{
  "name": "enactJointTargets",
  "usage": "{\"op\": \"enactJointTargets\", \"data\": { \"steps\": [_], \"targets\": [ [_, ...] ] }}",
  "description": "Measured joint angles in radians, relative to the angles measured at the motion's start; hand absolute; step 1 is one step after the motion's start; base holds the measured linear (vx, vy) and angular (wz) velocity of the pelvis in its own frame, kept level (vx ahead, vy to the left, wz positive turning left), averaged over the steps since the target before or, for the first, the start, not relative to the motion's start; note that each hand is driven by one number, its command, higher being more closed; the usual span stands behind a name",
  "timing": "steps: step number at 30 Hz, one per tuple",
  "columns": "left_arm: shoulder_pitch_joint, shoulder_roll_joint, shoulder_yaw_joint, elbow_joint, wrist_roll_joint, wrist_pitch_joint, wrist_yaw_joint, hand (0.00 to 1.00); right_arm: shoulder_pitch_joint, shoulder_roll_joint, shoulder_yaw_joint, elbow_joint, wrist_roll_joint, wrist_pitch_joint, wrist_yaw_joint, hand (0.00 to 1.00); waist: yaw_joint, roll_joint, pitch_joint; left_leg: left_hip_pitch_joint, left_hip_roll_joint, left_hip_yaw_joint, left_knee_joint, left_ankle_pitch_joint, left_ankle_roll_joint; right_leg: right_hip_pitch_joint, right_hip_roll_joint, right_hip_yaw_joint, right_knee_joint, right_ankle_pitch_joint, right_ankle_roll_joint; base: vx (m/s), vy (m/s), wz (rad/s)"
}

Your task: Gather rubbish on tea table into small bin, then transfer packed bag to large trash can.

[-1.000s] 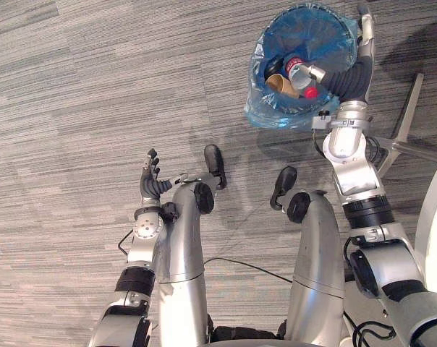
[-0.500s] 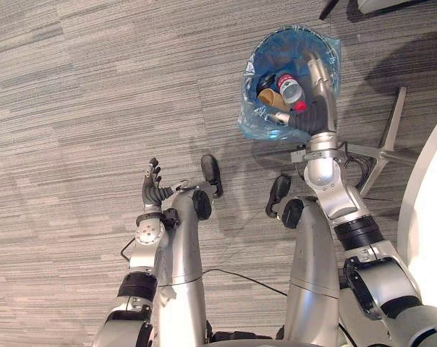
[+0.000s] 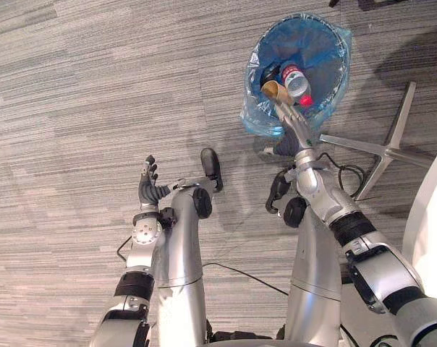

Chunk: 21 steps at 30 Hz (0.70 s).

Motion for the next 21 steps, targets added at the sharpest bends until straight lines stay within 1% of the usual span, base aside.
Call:
{"op": "enactJointTargets", "data": {
  "steps": [1,2,11,19,21],
  "targets": [
    [-0.001,0.000,0.000,0.000,0.000,0.000,0.000,0.00,0.000,0.001,0.000,0.005,-0.004,0.003,0.000,0.00,0.000,0.000,0.000,-0.001,0.000,-0.002,0.000,0.000,-0.001,0.000,0.000,-0.002,0.000,-0.001,-0.001,-0.03,0.027,0.04],
    [-0.002,0.000,0.000,-0.002,-0.001,-0.001,0.000,0.00,0.000,0.004,0.000,0.017,-0.006,0.007,-0.001,1.00,0.000,0.000,0.000,-0.005,0.000,-0.006,0.000,0.001,-0.002,-0.001,0.000,-0.007,0.000,-0.002,-0.002,-0.03,0.023,0.04],
    [-0.015,0.002,0.000,-0.004,-0.017,-0.010,0.000,0.00,-0.034,0.030,-0.028,0.075,-0.013,0.038,-0.005,1.00,0.003,0.000,0.000,-0.026,-0.001,-0.018,-0.002,0.006,-0.010,-0.018,0.000,-0.018,0.007,-0.013,-0.011,-0.02,0.015,0.03],
    [-0.015,0.002,0.000,-0.013,-0.019,-0.006,0.001,0.00,-0.022,0.046,-0.028,0.073,-0.007,0.038,-0.002,1.00,0.001,0.000,0.000,-0.026,-0.001,-0.022,-0.004,0.007,-0.011,-0.018,0.002,-0.021,0.008,-0.020,-0.010,0.00,0.003,0.00],
    [-0.015,0.002,0.001,-0.017,-0.019,0.001,0.001,0.00,-0.019,0.052,-0.030,0.059,0.000,0.037,-0.003,1.00,0.002,0.000,0.000,-0.027,-0.001,-0.022,-0.004,0.007,-0.011,-0.018,0.002,-0.021,0.009,-0.021,-0.009,-0.01,0.018,0.00]
  ]
}}
